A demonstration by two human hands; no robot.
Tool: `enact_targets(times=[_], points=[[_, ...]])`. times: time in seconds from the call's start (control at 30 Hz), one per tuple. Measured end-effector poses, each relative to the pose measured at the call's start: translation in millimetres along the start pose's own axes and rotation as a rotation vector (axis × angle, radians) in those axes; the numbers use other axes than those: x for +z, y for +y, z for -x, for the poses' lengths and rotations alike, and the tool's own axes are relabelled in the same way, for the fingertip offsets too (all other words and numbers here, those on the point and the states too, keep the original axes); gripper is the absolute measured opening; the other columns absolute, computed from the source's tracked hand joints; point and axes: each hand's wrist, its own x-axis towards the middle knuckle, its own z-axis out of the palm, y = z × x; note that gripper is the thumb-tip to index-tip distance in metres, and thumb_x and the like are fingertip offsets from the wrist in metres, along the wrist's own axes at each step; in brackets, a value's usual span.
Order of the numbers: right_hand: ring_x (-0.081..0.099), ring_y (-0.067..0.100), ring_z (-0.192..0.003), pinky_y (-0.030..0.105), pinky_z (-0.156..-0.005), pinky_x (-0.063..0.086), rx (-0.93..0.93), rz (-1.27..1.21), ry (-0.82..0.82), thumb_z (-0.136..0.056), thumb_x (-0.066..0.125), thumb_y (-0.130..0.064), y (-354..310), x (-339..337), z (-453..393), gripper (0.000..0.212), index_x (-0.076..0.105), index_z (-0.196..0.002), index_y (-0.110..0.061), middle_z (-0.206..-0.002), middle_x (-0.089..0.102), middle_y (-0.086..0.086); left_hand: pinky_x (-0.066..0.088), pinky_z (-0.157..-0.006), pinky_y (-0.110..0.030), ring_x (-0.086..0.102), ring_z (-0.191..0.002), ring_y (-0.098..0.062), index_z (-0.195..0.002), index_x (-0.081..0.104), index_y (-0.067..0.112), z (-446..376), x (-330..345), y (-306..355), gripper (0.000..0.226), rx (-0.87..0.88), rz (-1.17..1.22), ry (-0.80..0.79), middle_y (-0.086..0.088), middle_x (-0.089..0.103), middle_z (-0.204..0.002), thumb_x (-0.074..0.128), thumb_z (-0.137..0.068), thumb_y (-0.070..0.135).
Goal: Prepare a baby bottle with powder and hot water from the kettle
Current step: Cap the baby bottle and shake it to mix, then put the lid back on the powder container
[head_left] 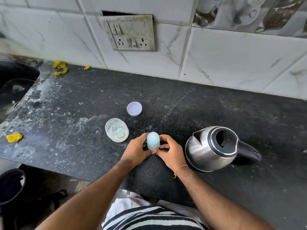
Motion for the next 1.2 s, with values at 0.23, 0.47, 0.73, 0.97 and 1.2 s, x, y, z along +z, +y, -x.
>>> enact_targets(times=[0.23, 0.47, 0.73, 0.97, 1.2], points=[[0.073, 0.005, -0.091, 0.012, -0.079, 0.056, -0.026, 0.035, -0.052, -0.081, 0.094, -0.016, 5.4, -2.3, -0.4, 0.051, 0.07, -0.116, -0.044, -0.117, 0.076, -0.022, 0.046, -0.086, 0.0, 0.069, -0.106, 0.001, -0.149, 0.06, 0.031, 7.9, 1.5, 3.4, 0.078, -0.045, -0.027, 0.015, 0.02, 0.073, -0.118, 0.098, -0.082, 0.022], [0.073, 0.005, -0.103, 0.02, -0.093, 0.058, 0.05, -0.032, -0.045, -0.087, 0.066, 0.009, 14.2, -14.0, -5.1, 0.06, 0.066, -0.13, -0.032, -0.128, 0.073, -0.013, 0.052, -0.103, -0.016, 0.063, -0.121, 0.002, -0.156, 0.056, 0.033, 14.3, 3.6, 7.2, 0.086, -0.039, -0.06, 0.036, 0.02, 0.067, -0.137, 0.095, -0.082, 0.017], [0.072, 0.004, -0.102, 0.042, -0.092, 0.065, 0.13, -0.315, 0.123, -0.098, 0.061, 0.001, -23.1, -1.9, -39.4, 0.042, 0.072, -0.128, -0.026, -0.123, 0.078, -0.012, 0.06, -0.081, -0.016, 0.073, -0.094, -0.001, -0.107, 0.083, 0.042, 58.0, -19.2, -20.6, 0.028, -0.038, -0.001, 0.276, 0.025, 0.075, -0.099, 0.095, -0.085, 0.029], [0.072, -0.002, -0.104, 0.042, -0.096, 0.065, 0.053, -0.1, 0.046, -0.102, 0.063, -0.01, -102.9, 12.5, -104.9, 0.035, 0.072, -0.133, -0.023, -0.122, 0.079, -0.013, 0.05, -0.059, -0.031, 0.059, -0.058, -0.007, -0.067, 0.064, 0.025, 67.1, -57.2, -61.1, 0.04, -0.165, 0.222, 0.502, 0.01, 0.066, -0.061, 0.09, -0.08, 0.053], [0.064, 0.026, -0.134, 0.041, -0.115, 0.05, -0.007, 0.689, -0.29, -0.098, 0.075, -0.023, -134.0, 44.5, -174.1, 0.059, 0.055, -0.154, -0.022, -0.153, 0.064, 0.003, 0.054, -0.082, -0.044, 0.057, -0.098, -0.014, -0.11, 0.05, 0.035, 42.4, -85.8, -83.3, 0.066, -0.088, 0.223, 0.584, 0.012, 0.054, -0.112, 0.094, -0.064, 0.056]])
